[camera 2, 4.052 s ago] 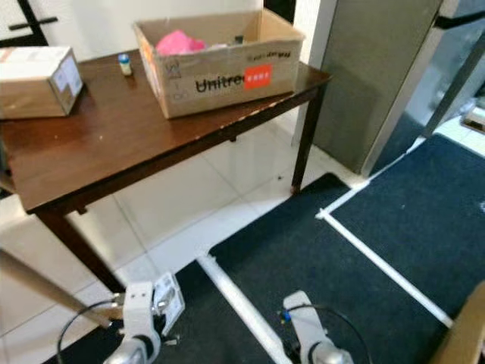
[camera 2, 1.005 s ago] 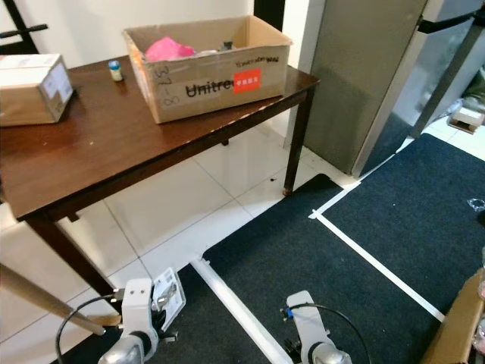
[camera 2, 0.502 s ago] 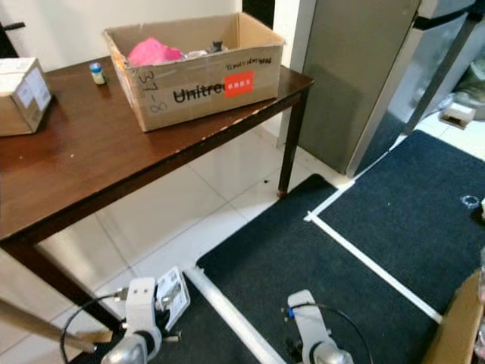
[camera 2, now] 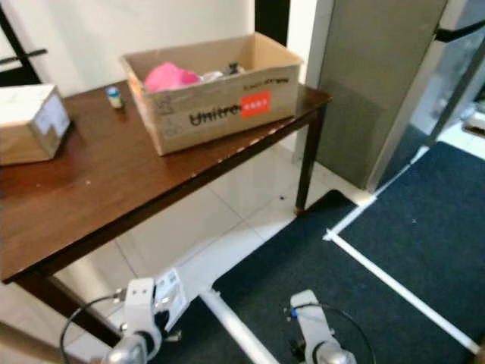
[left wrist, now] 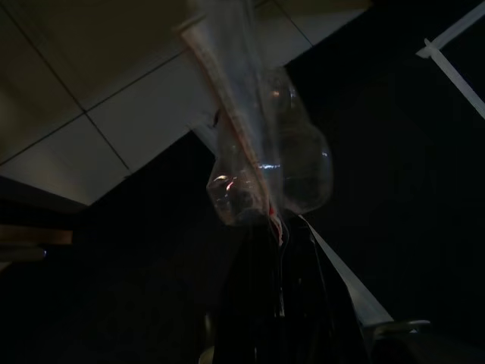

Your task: Picking trash to rubbish bin

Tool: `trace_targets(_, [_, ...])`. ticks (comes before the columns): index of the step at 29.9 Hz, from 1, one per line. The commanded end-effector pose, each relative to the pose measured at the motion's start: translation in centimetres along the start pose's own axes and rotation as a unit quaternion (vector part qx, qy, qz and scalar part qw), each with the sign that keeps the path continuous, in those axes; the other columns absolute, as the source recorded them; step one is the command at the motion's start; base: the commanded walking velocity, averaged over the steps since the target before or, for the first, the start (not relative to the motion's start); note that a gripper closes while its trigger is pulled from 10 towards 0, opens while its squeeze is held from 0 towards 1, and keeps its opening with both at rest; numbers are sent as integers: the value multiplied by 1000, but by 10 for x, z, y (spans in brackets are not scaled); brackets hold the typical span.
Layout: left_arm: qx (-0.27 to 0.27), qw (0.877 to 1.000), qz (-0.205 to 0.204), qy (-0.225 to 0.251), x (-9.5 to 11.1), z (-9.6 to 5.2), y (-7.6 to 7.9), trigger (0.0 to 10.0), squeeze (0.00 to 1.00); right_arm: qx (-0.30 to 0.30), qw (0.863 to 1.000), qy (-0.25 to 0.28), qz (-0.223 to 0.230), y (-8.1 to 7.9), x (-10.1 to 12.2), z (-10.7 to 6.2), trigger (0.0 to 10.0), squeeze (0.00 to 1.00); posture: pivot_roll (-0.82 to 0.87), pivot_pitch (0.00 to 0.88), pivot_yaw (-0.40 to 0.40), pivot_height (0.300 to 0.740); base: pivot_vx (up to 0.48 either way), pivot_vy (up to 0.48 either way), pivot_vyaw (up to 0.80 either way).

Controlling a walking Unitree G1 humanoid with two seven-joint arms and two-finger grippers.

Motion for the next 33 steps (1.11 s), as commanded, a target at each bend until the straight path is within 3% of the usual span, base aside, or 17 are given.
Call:
trace_targets(1, [7, 1000, -2, -14, -9, -3, -5, 10000, 0, 5, 1000, -11, 10, -5, -8, -1, 10000, 0, -34, 89, -8, 740, 247, 0, 0])
trace_targets(8, [7, 1000, -2, -15, -9, -3, -4, 10000, 0, 5, 1000, -8, 12, -5, -7, -1, 10000, 0, -36, 89, -6, 740, 245, 0, 0])
trace_targets(13, [6, 1000, -2, -16, -9, -3, -4, 10000, 0, 22, 999, -18, -23, -9, -10, -1, 10000, 0, -38, 93, -6, 740, 48, 0, 0])
trace_targets(27, [2, 1000, 1, -27, -16, -4, 0, 10000, 0, 38, 998, -37, -35, -12, -19, -3, 10000, 0, -42, 103, -13, 740, 0, 0, 791])
trace_targets(33, [5, 999, 13, -34, -20, -5, 0, 10000, 0, 30, 998, -41, -26, -8, -19, -3, 10000, 0, -44, 104, -15, 740, 0, 0, 0])
Point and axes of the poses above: a point about 5 cm out from each wrist's last joint towards the gripper, its own z axis pointing out of the wrist towards the gripper, its own x axis along the axis of the wrist's last joint, y = z × x, the point moved 4 cm from there along z, pointing out of the wrist towards the gripper, and after that the axes turned 1 degree about -z, right-handed, at the moved point
